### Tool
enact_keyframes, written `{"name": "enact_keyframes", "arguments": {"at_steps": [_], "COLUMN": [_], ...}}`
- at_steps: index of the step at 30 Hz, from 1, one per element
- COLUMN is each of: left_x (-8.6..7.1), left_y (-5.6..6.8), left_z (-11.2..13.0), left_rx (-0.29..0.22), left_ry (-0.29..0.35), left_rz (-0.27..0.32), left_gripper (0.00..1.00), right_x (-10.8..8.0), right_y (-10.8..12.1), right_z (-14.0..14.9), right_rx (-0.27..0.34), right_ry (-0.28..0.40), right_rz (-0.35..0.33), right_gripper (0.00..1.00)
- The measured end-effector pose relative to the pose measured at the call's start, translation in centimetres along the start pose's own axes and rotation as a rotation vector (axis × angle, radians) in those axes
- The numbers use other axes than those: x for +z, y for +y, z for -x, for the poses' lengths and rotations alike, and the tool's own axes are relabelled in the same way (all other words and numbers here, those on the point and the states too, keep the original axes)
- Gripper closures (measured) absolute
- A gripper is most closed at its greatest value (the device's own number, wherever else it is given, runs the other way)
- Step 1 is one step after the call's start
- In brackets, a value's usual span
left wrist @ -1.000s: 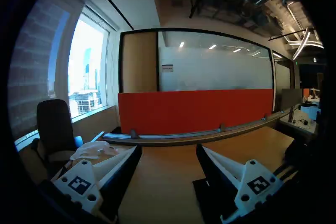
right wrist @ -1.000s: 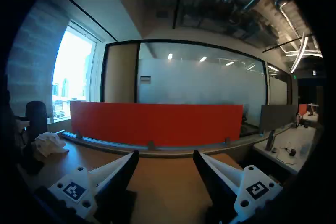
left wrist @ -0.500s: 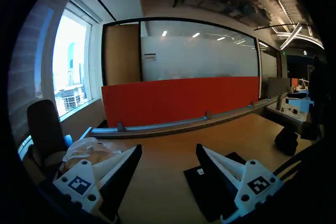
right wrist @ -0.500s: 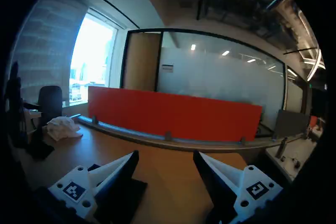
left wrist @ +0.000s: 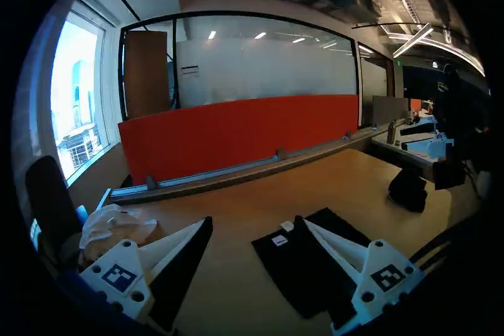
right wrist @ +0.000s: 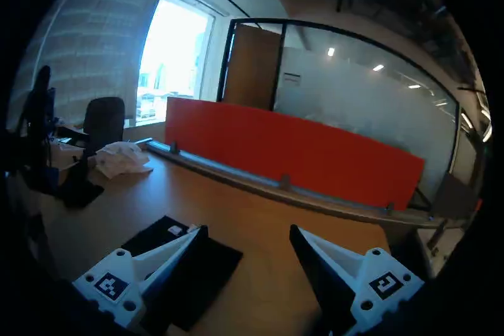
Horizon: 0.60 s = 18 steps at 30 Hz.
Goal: Fold towel
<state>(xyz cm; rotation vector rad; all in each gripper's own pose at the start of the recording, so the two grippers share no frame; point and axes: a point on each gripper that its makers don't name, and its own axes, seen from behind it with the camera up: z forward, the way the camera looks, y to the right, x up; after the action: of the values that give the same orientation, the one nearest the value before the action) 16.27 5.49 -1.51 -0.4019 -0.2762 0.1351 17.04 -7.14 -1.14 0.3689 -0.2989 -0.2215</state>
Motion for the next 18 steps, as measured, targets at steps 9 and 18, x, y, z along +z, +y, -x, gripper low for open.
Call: {"name": "enact_keyframes", "arguments": {"at_steps": [9,18], "left_x": [0.6,1.1], "left_y": [1.6,3.3], "left_z": [1.0,2.7], "left_rx": [0.016,0.052], "left_ry": [-0.046,-0.104], "left_rz": [0.086,0.158], "left_gripper": [0.04,0.04], "right_x": [-0.2,-0.2], "right_y": [-1.0,-2.2], "right_z": [1.1,3.3], "right_rx": [-0.05,-0.079], "right_ry": [-0.07,-0.141], "right_rz": [-0.083,-0.155], "right_gripper": [0.0,0.0]}}
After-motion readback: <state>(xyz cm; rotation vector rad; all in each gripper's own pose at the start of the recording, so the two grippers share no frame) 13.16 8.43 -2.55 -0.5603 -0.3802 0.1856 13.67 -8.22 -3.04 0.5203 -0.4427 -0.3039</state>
